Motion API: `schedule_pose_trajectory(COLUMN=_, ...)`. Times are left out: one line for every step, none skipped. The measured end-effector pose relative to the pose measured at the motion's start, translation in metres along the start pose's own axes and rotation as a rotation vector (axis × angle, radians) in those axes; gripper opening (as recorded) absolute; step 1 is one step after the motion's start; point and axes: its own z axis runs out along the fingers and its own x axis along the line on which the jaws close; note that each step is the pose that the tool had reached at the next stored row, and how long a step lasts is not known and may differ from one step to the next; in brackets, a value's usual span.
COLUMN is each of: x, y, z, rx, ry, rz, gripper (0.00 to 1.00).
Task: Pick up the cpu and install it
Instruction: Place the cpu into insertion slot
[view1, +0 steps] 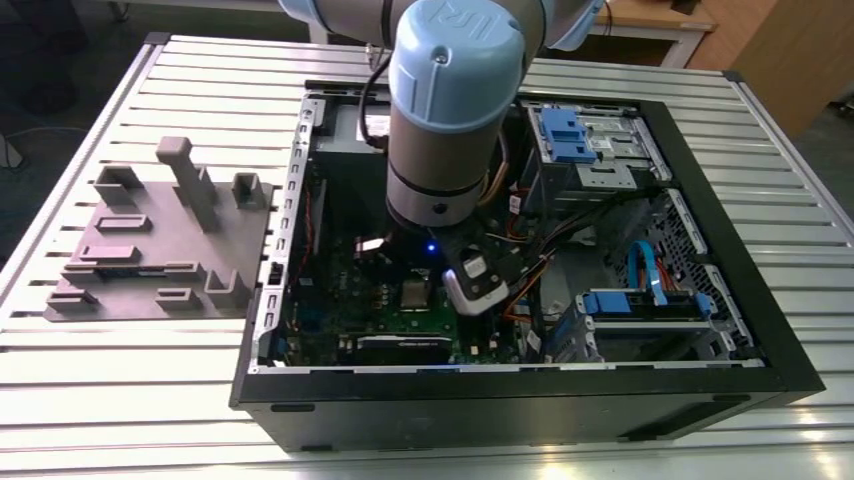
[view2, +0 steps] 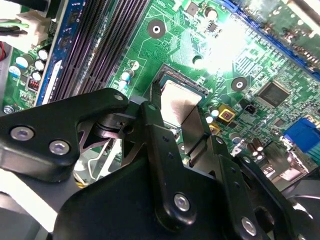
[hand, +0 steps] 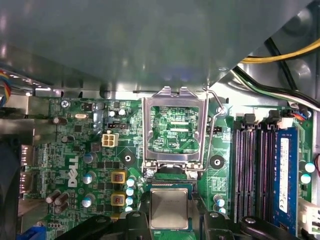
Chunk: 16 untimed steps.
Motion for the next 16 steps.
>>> schedule_pose_trajectory(x=0.0001, y=-0.0003, z=0.0, rx=0.0, ry=-0.0002, rz=0.006, gripper=0.42)
schedule_pose_trajectory(x=0.0, y=-0.0006, z=0.0, rx=-0.0001, ry=-0.0005, rz=0.012, gripper=0.42)
schedule_pose_trajectory(x=0.0, y=-0.0007, z=0.0, rx=-0.0002, ry=-0.0007, rz=0.017, gripper=0.42)
schedule_pose_trajectory(x=-0.0001, y=-0.0007, z=0.0001, rx=-0.0003, ry=-0.0008, rz=0.02, gripper=0.42)
schedule_pose_trajectory(x=-0.0001, y=-0.0007, z=0.0002, rx=-0.0004, ry=-0.0009, rz=0.021, gripper=0.42)
schedule_pose_trajectory(x=-0.0001, y=-0.0008, z=0.0003, rx=-0.0005, ry=-0.001, rz=0.021, gripper=0.42)
schedule_pose_trajectory(x=-0.0001, y=-0.0008, z=0.0002, rx=-0.0004, ry=-0.0009, rz=0.021, gripper=0.42)
schedule_pose_trajectory(x=-0.0001, y=-0.0008, z=0.0003, rx=-0.0003, ry=-0.0009, rz=0.022, gripper=0.42)
schedule_pose_trajectory(x=-0.0001, y=-0.0008, z=0.0003, rx=-0.0003, ry=-0.0009, rz=0.023, gripper=0.42)
schedule_pose_trajectory(x=-0.0001, y=-0.0008, z=0.0003, rx=-0.0003, ry=-0.001, rz=0.023, gripper=0.42)
schedule_pose_trajectory(x=-0.0003, y=-0.0008, z=0.0004, rx=-0.0004, ry=-0.001, rz=0.024, gripper=0.42)
schedule_pose_trajectory(x=-0.0003, y=-0.0008, z=0.0005, rx=-0.0004, ry=-0.001, rz=0.024, gripper=0.42)
schedule_pose_trajectory(x=-0.0003, y=-0.0009, z=0.0005, rx=-0.0004, ry=-0.0011, rz=0.024, gripper=0.42)
schedule_pose_trajectory(x=-0.0004, y=-0.0011, z=0.0007, rx=-0.0006, ry=-0.0012, rz=0.024, gripper=0.42)
schedule_pose_trajectory(x=-0.0004, y=-0.0012, z=0.0008, rx=-0.0006, ry=-0.0011, rz=0.024, gripper=0.42)
schedule_pose_trajectory(x=-0.0005, y=-0.0013, z=0.0009, rx=-0.0006, ry=-0.0011, rz=0.025, gripper=0.42)
